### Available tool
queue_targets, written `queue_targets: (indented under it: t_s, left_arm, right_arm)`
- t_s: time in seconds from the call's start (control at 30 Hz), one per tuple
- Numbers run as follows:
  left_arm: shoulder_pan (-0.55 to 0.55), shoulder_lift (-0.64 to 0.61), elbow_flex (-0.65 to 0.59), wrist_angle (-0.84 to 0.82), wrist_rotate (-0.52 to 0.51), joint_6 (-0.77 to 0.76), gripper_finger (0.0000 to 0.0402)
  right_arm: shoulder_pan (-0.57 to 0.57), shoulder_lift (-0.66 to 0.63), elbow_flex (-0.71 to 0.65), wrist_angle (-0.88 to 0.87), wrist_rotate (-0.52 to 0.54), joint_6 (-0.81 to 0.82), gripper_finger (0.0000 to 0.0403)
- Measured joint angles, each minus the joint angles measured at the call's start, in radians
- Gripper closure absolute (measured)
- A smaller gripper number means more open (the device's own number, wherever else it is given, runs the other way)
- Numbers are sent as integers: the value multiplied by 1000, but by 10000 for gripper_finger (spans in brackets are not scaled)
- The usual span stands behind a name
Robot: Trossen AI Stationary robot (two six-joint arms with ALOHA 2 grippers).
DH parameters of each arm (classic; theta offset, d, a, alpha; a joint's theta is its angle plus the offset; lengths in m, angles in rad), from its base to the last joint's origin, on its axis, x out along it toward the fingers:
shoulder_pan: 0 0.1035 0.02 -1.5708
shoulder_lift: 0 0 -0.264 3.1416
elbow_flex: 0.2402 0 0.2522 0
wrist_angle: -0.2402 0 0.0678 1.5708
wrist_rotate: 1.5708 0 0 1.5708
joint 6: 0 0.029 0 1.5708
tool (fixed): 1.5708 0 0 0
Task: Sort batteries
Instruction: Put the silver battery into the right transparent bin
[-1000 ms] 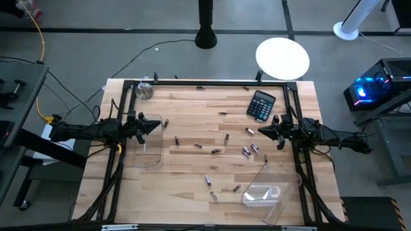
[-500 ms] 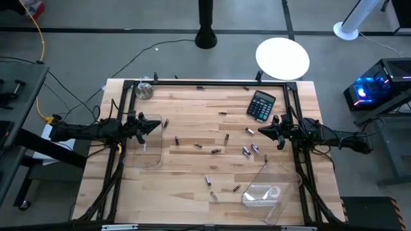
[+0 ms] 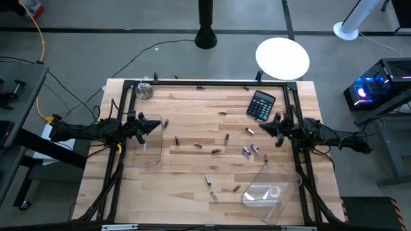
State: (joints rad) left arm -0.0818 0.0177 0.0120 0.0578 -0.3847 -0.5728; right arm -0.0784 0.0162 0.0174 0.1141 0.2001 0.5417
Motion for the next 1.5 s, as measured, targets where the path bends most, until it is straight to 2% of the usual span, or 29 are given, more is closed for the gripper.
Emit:
queue_targets:
  t_s: [0.1,0.13,0.17,0.2,0.23,0.3,0.37,0.43,0.47,0.53,0.6,0.63,0.7,0.8,0.93,1.1,1.2,1.5]
  left_arm:
    - [0,0,0,0,0,0,401]
    - [0,0,0,0,0,0,401]
    - [0,0,0,0,0,0,401]
    - [0,0,0,0,0,0,401]
    - [0,0,0,0,0,0,401]
    - [0,0,0,0,0,0,401]
    - [0,2,0,0,0,0,401]
    - [0,2,0,0,0,0,401]
    - [0,2,0,0,-1,0,401]
    - [0,3,0,0,0,0,401]
    - [0,3,0,0,0,0,401]
    - [0,3,0,0,0,0,401]
    - [0,3,0,0,0,0,401]
    - [0,3,0,0,0,0,401]
    - [0,3,0,0,0,0,401]
    - [0,3,0,0,0,0,401]
    - [0,3,0,0,0,0,401]
    - [0,3,0,0,0,0,401]
  right_arm:
    - [0,0,0,224,243,274,402]
    - [0,-2,0,300,305,334,402]
    - [-2,-2,0,384,318,348,402]
    - [-1,5,0,467,290,318,402]
    - [-1,23,2,552,219,283,402]
    - [7,76,37,623,7,277,402]
    - [28,149,131,528,-195,306,402]
    - [63,244,261,250,-319,281,402]
    - [83,298,336,45,-337,238,402]
    - [116,413,471,-379,-280,136,402]
    - [135,533,572,-721,-155,94,402]
    - [141,589,607,-831,-107,89,402]
    - [146,683,645,-946,-43,87,397]
    - [135,797,646,-926,-18,78,377]
    - [65,964,634,-842,-22,76,325]
    - [-52,1182,635,-699,-127,77,242]
    - [-104,1299,654,-669,-157,63,209]
    - [-185,1531,729,-659,-137,-19,196]
